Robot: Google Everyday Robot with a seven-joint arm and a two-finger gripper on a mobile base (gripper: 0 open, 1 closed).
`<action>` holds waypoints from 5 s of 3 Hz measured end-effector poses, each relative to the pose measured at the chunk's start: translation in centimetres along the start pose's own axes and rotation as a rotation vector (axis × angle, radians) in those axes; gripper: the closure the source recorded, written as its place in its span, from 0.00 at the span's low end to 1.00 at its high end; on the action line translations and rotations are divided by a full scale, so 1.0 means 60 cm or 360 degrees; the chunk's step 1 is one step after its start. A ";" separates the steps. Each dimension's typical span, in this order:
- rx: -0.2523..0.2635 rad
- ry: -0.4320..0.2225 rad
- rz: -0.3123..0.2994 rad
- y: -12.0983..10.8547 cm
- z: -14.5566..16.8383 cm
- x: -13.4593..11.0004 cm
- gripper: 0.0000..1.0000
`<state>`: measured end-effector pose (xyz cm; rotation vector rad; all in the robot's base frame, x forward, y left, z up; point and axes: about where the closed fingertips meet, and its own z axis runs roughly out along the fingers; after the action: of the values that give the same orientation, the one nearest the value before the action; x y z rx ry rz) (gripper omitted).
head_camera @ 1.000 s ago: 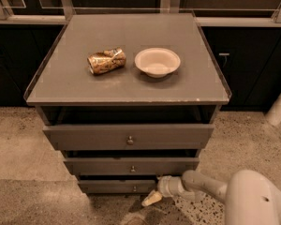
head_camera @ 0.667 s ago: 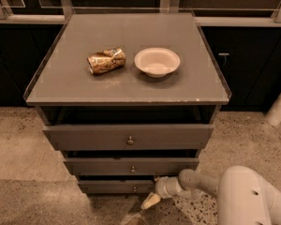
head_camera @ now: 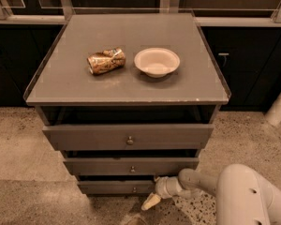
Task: Open bottom drawer
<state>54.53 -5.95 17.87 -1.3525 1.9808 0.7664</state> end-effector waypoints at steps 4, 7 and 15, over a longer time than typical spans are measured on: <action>-0.0013 0.0016 0.0091 0.006 -0.028 0.018 0.00; -0.0232 -0.0100 0.0095 0.060 -0.034 -0.004 0.00; -0.0085 -0.0190 0.0656 0.251 -0.107 0.035 0.00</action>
Offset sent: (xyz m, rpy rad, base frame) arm -0.2158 -0.0530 0.0694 0.4559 0.6295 0.5316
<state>38.67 -7.29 22.22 -0.9082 2.1815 1.0661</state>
